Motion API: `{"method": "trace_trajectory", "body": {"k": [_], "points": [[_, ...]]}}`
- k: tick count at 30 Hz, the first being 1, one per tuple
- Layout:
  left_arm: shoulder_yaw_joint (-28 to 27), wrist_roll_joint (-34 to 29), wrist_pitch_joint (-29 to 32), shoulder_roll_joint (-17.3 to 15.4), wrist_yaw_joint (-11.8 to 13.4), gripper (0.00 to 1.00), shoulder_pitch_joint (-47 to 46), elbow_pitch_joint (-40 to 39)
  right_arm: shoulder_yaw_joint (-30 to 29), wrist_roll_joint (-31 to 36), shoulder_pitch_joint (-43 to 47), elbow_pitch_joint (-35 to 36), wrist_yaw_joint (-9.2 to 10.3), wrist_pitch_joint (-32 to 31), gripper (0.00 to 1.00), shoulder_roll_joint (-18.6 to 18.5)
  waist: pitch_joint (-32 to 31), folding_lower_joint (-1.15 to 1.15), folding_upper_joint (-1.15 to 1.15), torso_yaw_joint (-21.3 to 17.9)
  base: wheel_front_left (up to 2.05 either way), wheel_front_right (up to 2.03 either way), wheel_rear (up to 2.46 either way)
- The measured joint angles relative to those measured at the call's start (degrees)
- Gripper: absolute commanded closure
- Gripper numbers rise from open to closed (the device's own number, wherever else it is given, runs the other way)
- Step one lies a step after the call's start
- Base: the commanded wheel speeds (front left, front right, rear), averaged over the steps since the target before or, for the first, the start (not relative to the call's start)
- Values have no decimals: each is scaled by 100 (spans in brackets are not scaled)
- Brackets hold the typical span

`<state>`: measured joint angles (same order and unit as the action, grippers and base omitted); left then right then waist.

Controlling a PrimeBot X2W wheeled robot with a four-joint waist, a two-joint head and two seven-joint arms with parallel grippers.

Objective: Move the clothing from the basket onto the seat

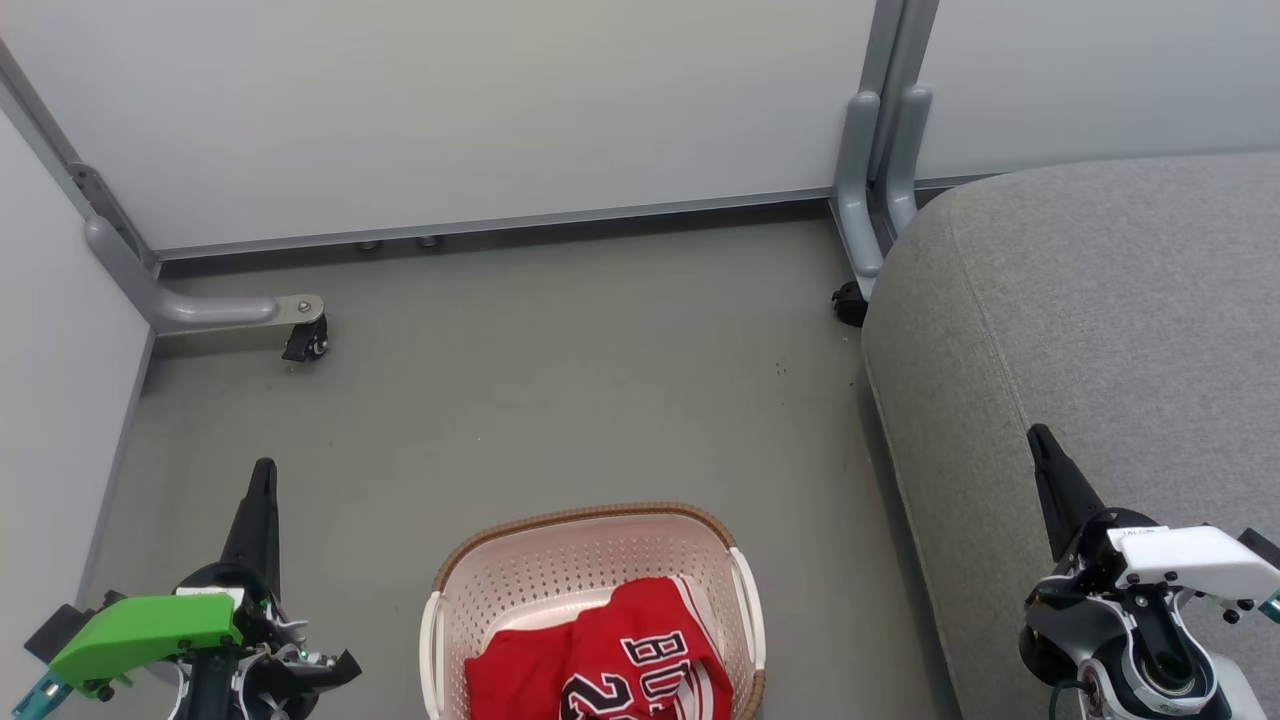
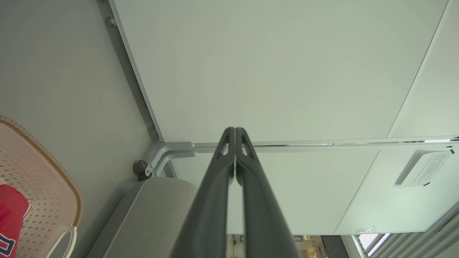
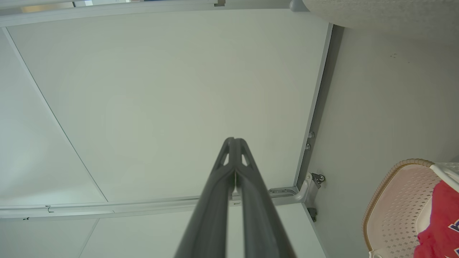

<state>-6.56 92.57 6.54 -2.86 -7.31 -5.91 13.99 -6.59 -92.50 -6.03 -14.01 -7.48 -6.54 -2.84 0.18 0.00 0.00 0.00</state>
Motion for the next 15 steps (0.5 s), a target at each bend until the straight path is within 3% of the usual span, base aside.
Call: {"method": "trace_trajectory", "body": {"k": [15], "points": [[0,0,0,0,0,100,0,0,0,0,0,0,0,0,100,0,0,0,0,0,0,0,0]]}}
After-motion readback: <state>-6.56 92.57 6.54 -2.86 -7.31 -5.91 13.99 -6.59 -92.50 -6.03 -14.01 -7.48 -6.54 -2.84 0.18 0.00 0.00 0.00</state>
